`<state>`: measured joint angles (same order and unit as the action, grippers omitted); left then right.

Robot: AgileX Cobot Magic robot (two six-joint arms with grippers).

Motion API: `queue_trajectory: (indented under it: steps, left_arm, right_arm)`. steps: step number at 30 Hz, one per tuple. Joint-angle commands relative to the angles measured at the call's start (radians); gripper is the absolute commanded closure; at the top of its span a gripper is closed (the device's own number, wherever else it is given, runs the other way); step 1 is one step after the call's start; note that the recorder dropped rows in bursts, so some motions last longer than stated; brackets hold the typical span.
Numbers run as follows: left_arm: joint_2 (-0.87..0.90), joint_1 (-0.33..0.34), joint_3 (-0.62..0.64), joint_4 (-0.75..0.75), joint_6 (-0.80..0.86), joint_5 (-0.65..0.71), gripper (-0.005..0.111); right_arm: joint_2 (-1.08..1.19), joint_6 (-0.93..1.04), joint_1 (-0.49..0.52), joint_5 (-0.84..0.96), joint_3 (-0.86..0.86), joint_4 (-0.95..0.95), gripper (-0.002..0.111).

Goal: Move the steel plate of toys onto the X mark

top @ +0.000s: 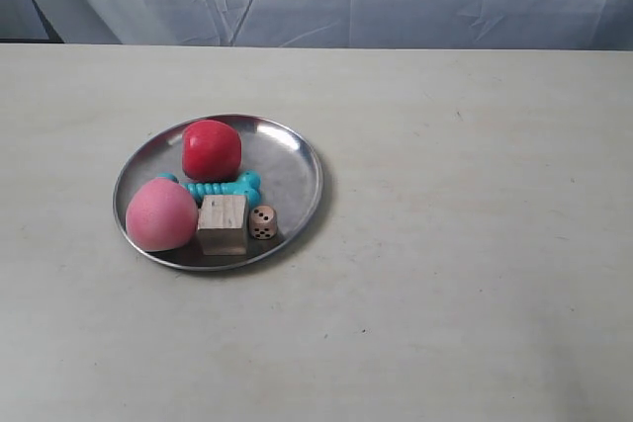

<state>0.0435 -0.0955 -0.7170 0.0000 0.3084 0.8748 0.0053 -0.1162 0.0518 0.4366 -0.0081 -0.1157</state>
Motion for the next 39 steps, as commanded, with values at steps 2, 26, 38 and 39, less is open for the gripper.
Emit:
queue_trajectory:
  steps: [2, 26, 38, 39]
  left_arm:
    - [-0.033, 0.002, 0.241, -0.029, 0.008, -0.528, 0.107]
    - [-0.033, 0.056, 0.717, -0.045, -0.039, -0.64, 0.107]
    - [-0.033, 0.056, 0.717, -0.045, -0.039, -0.64, 0.107]
    - [-0.033, 0.056, 0.717, -0.045, -0.039, -0.64, 0.107]
  right_arm:
    - [-0.005, 0.0, 0.005, -0.004, 0.005, -0.001, 0.108]
    - [-0.005, 0.0, 0.005, -0.002, 0.005, -0.001, 0.108]
    - [-0.005, 0.0, 0.005, -0.002, 0.005, -0.001, 0.108]
    - [-0.005, 0.0, 0.005, -0.005, 0.005, -0.001, 0.108]
